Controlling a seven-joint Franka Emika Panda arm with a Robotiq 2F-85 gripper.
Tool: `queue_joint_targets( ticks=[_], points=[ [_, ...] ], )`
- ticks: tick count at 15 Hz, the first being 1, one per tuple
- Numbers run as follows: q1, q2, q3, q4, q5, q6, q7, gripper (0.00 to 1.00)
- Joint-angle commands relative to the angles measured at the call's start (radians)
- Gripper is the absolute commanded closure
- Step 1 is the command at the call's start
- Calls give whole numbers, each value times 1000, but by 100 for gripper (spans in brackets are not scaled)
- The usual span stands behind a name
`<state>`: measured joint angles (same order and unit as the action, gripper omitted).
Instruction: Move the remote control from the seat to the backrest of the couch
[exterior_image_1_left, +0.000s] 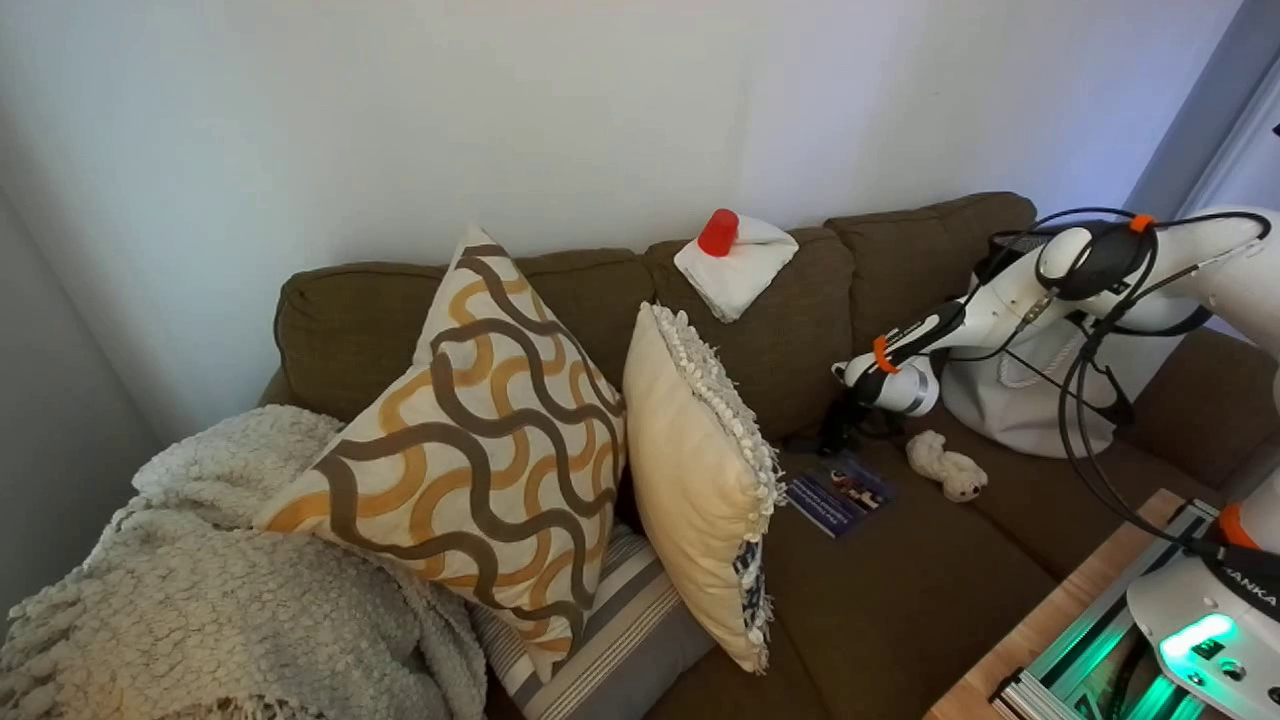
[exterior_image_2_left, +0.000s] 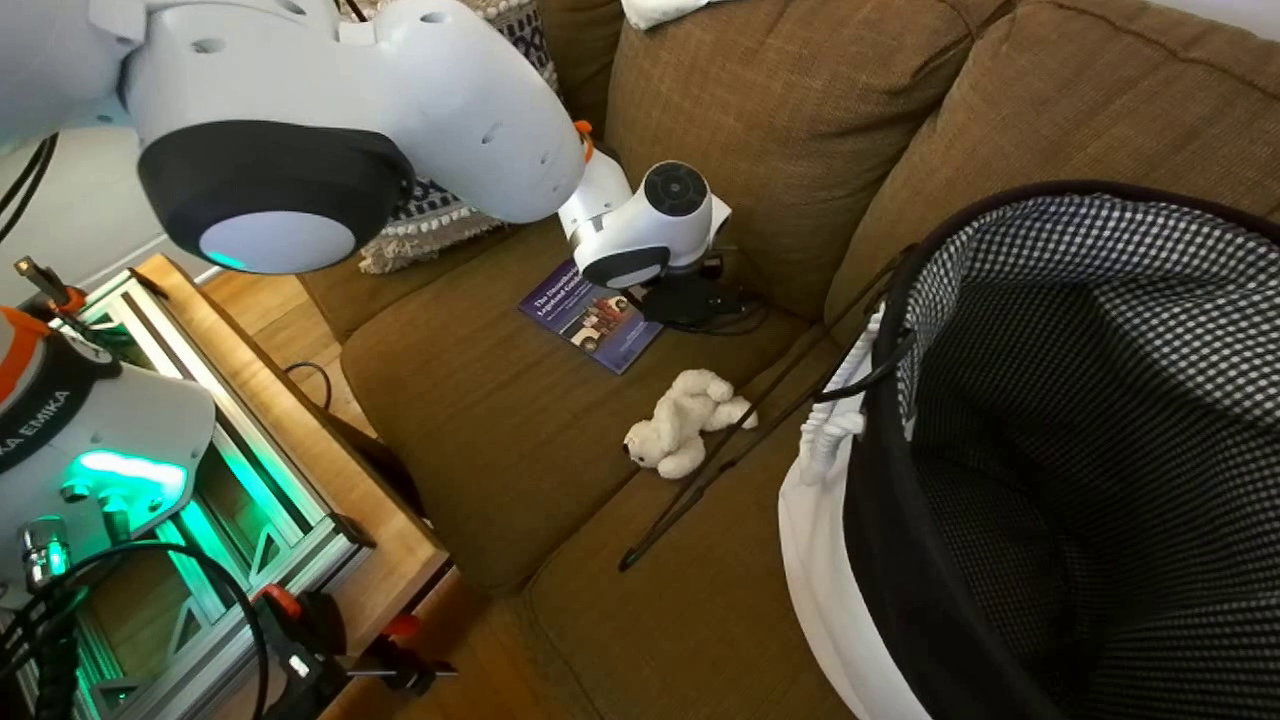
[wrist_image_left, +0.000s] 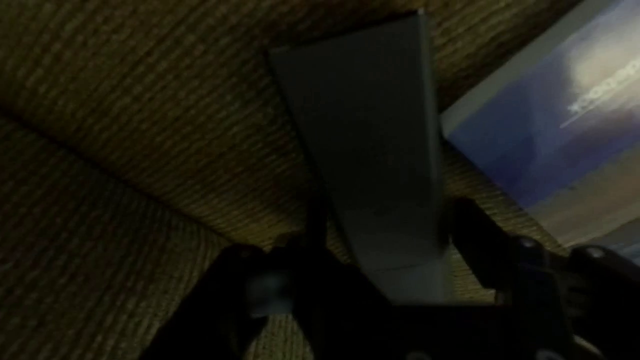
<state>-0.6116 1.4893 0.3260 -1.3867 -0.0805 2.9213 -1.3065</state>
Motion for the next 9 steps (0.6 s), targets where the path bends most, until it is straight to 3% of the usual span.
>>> queue_joint_targets(
  ticks=[1,4,9],
  points=[
    [1,-10,0,19,10,-125,-3,64],
    [3,-106,-11,-95,-14,-110,1,72],
    [-15,-307,6,-341,-39,-90,-94,73]
  ],
)
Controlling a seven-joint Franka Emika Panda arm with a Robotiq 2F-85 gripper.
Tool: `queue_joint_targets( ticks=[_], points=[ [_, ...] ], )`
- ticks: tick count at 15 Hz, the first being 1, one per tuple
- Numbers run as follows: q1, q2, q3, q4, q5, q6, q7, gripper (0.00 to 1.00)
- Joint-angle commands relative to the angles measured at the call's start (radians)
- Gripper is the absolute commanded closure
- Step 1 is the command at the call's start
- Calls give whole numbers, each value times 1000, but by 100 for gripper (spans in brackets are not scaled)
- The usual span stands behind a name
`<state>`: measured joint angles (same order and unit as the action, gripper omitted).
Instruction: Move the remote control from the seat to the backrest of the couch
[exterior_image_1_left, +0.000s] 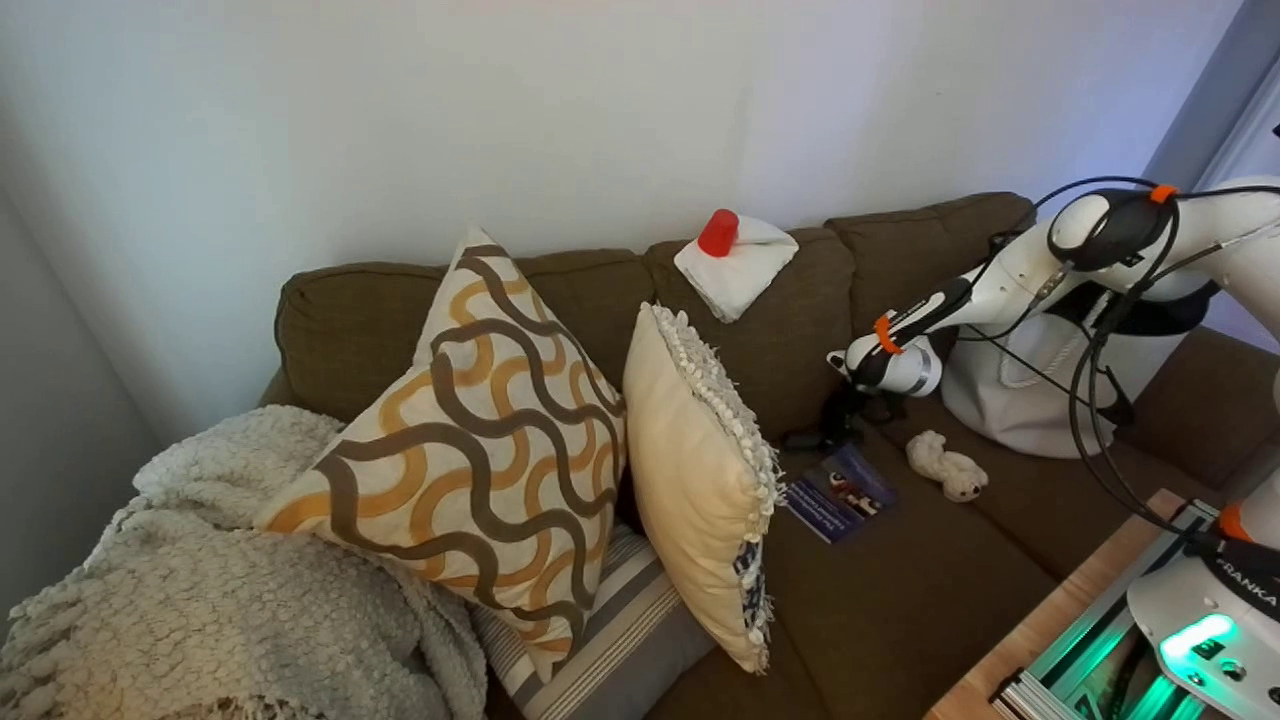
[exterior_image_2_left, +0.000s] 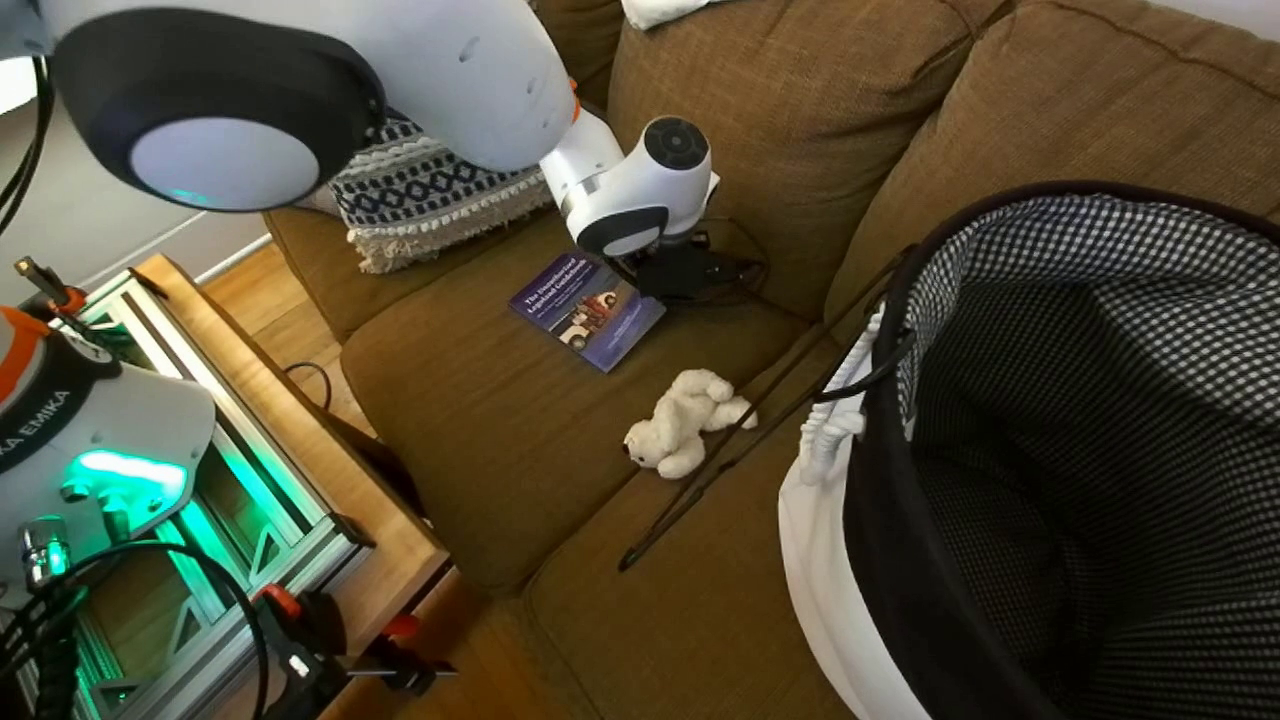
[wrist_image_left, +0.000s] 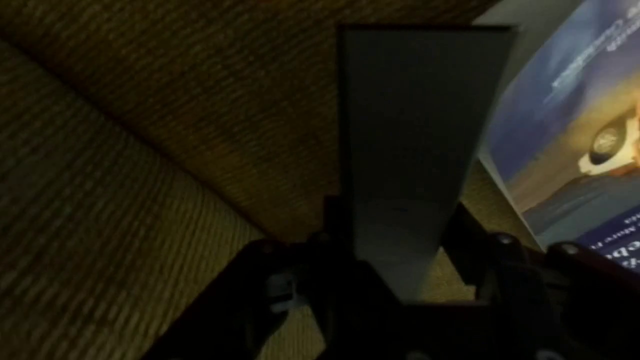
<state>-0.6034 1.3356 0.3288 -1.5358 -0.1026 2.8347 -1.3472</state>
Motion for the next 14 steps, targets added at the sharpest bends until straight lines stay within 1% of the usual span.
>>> queue_joint_targets(
  ticks=[1,2,3,4,6,7,10,12,13,14],
  points=[
    [-13,-202,-9,-239,-17,9,-53,73],
    [-20,-247,-3,-289,-17,7,-71,73],
    [-12,-301,-14,-336,-16,-15,-69,73],
    [14,-352,-43,-387,-3,75,-27,73],
    [-7,-431,-23,-488,-14,252,-41,73],
    [-39,-467,4,-538,-18,332,-39,73],
    [-70,-603,19,-677,-52,555,83,73],
    [-97,-688,16,-728,-104,649,207,73],
    [-98,-732,-2,-744,-133,687,278,73],
    [-103,-734,-20,-726,-174,696,345,73]
  ],
)
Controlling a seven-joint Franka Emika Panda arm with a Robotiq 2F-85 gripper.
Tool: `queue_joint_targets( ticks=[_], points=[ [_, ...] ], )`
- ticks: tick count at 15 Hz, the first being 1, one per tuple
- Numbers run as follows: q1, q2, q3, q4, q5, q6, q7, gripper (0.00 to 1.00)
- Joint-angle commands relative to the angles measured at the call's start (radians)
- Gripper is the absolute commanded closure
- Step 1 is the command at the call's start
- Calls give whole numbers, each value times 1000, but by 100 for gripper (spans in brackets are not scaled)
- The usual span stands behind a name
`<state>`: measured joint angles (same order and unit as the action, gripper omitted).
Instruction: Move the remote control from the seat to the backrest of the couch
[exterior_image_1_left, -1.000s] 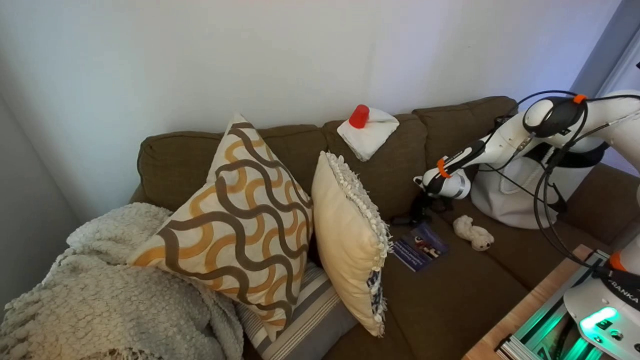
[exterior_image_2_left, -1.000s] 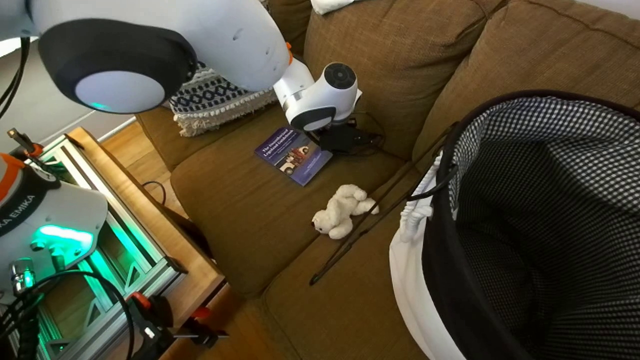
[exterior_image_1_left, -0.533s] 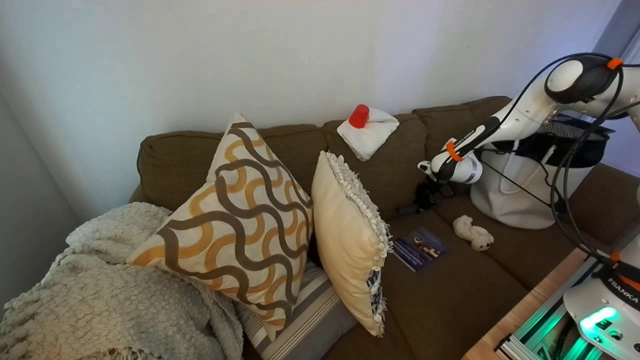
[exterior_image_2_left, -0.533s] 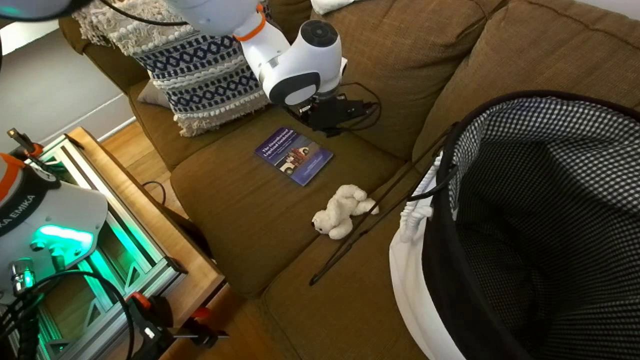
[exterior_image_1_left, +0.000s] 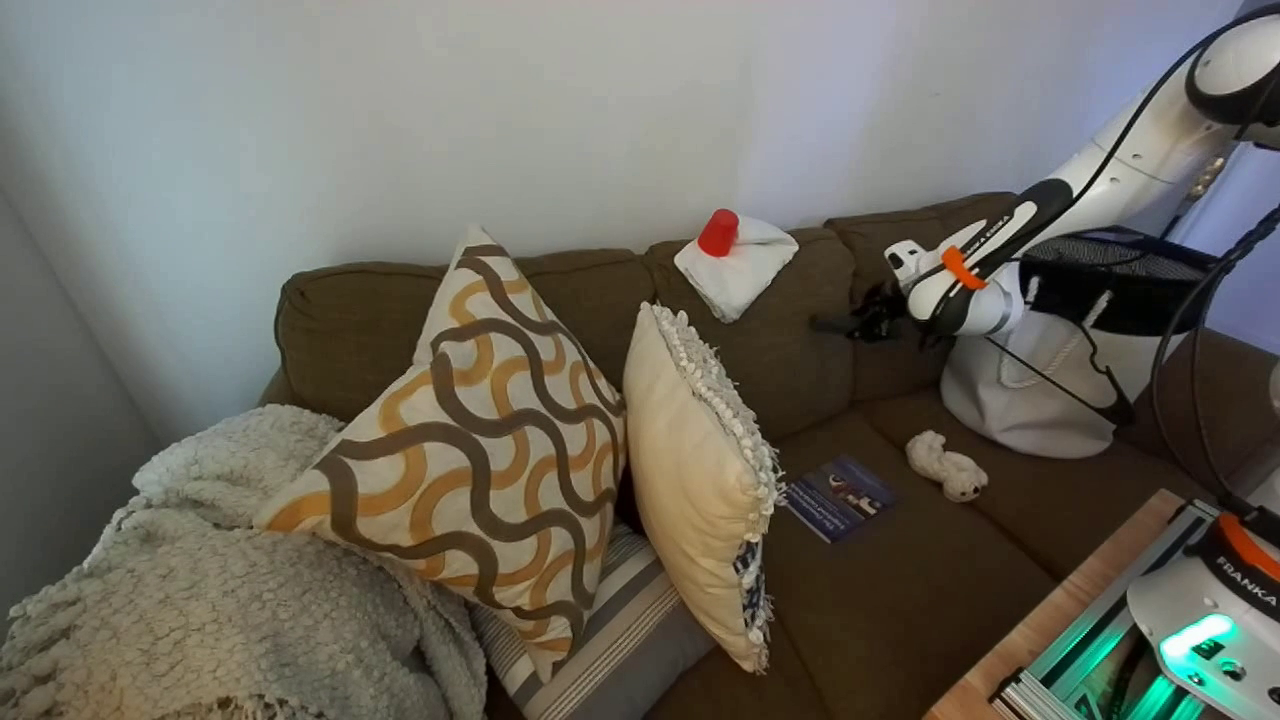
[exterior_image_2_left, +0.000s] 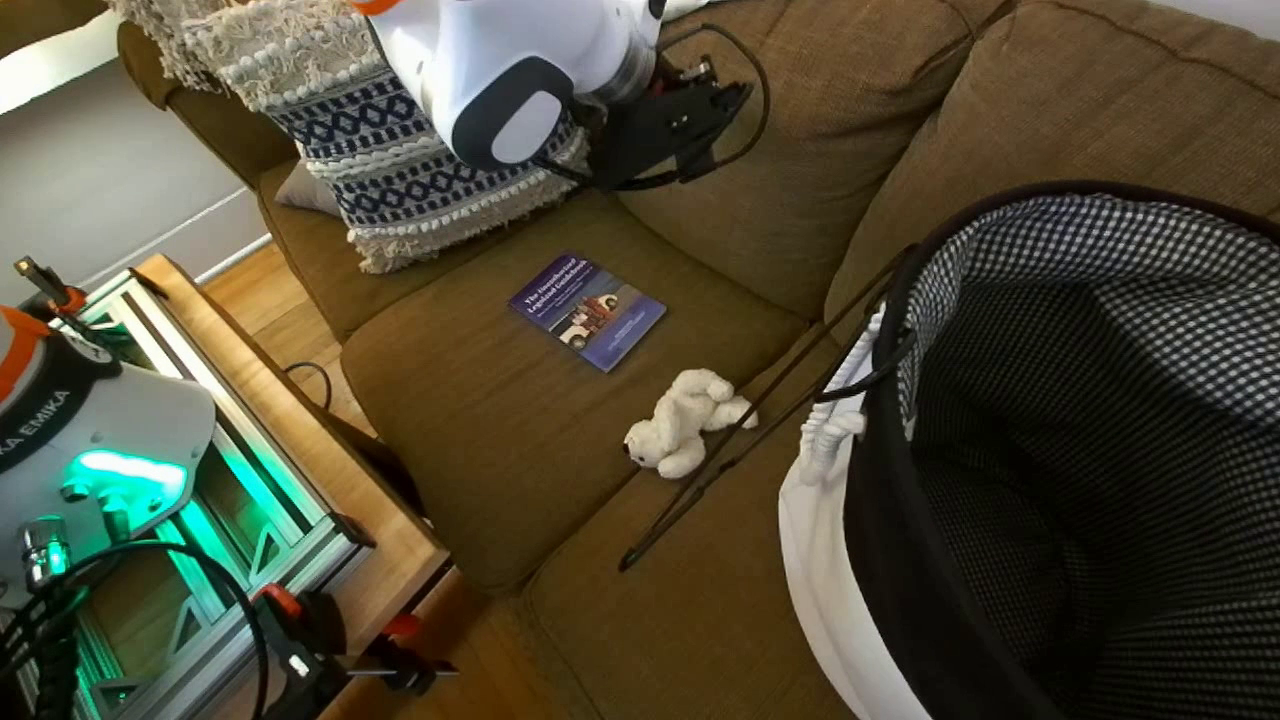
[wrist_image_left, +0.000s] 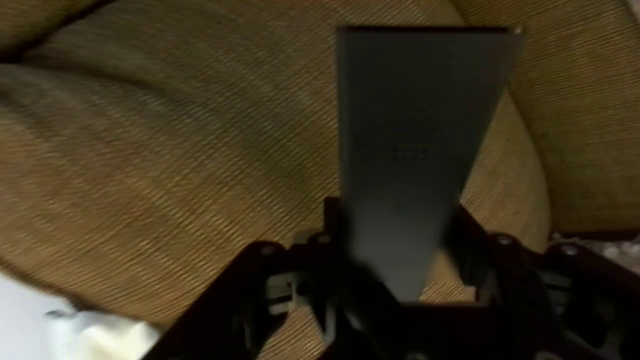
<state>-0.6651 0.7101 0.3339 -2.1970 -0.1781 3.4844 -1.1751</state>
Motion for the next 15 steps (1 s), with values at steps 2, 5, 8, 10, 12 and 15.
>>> queue_joint_targets(
  ticks=[2,5,8,10,12,15],
  points=[
    [-1,-73,-55,-20,-174,1,205,48],
    [-130,-58,101,-26,-91,-46,119,73],
    [-149,-143,138,-7,-37,-19,262,73],
    [-180,-179,173,56,9,-68,327,73],
    [-135,-194,140,174,98,-136,375,73],
    [78,-181,-104,381,224,-265,435,73]
  ],
)
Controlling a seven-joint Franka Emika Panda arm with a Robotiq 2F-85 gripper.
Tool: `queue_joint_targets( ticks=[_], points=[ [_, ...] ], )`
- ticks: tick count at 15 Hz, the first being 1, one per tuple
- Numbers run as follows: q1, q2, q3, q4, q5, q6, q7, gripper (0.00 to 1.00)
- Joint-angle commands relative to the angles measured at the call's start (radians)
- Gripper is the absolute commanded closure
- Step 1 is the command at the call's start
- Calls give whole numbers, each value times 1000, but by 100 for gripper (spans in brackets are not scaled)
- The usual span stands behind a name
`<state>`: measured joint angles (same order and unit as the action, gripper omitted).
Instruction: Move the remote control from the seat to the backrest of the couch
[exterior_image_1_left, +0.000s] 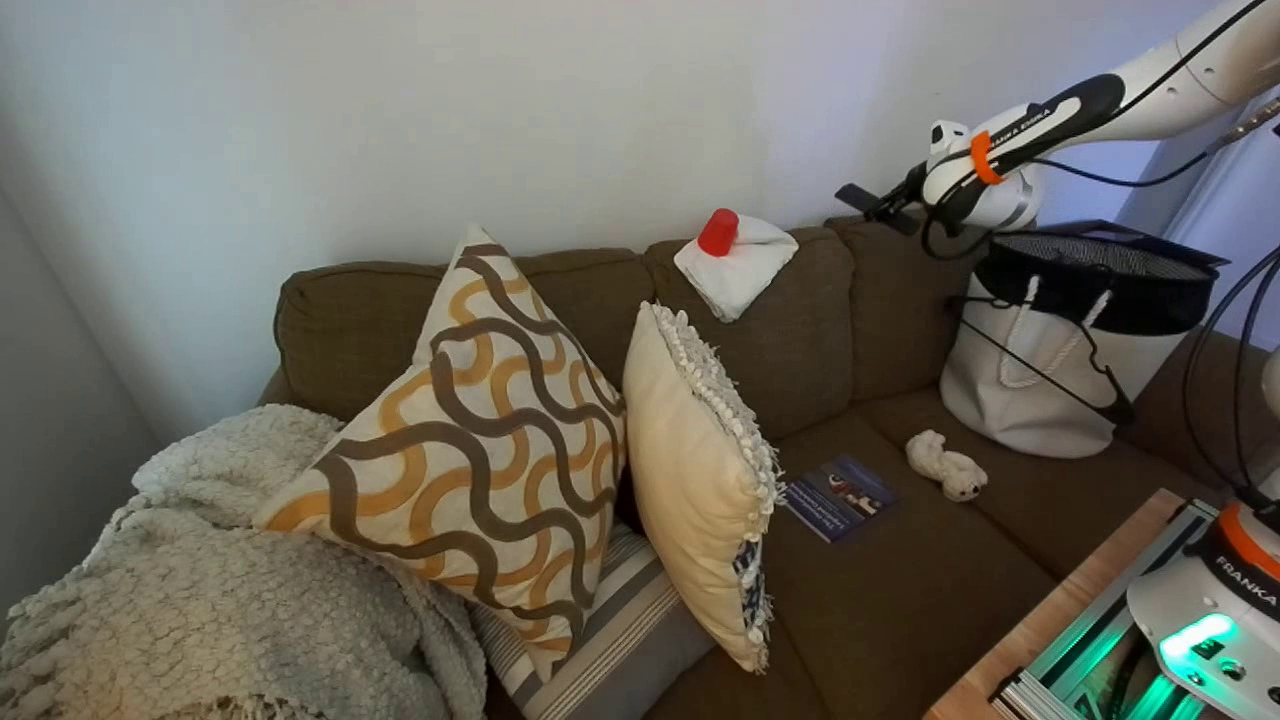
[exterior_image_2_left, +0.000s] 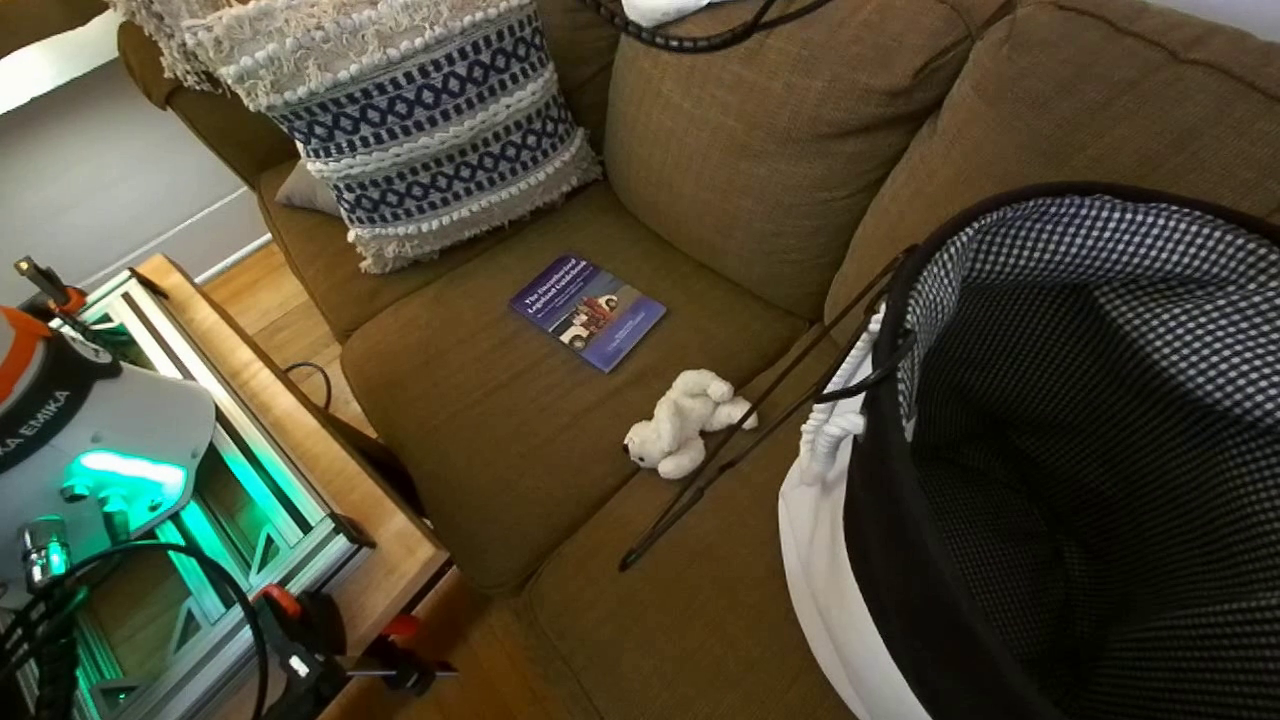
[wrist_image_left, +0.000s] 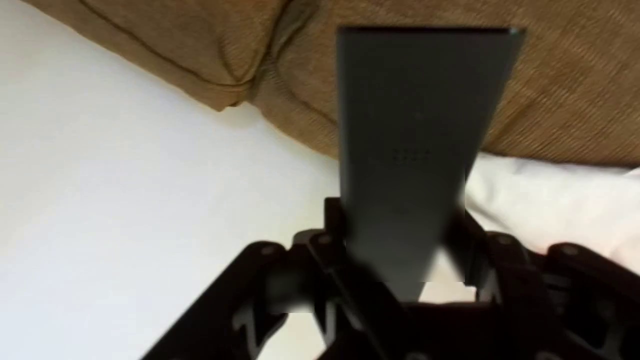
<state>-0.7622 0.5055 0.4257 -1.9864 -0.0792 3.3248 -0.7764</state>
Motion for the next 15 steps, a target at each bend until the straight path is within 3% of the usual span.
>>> queue_joint_targets(
  ticks=[1,2,3,4,6,8,9,10,11,12,15],
  points=[
    [218,43,-272,221,121,-154,77,73],
    [262,77,-350,265,41,-194,190,73],
    [336,108,-424,315,45,-261,243,73],
    [234,20,-306,209,71,-207,139,48],
    [307,67,-393,265,67,-247,199,48],
    [328,97,-407,288,67,-247,211,48],
    [331,103,-408,292,67,-247,213,73],
    [415,118,-534,308,3,-252,339,73],
    [431,151,-546,338,1,-276,371,73],
    [481,203,-600,379,-8,-301,438,73],
    [516,296,-604,473,0,-383,544,73]
  ],
)
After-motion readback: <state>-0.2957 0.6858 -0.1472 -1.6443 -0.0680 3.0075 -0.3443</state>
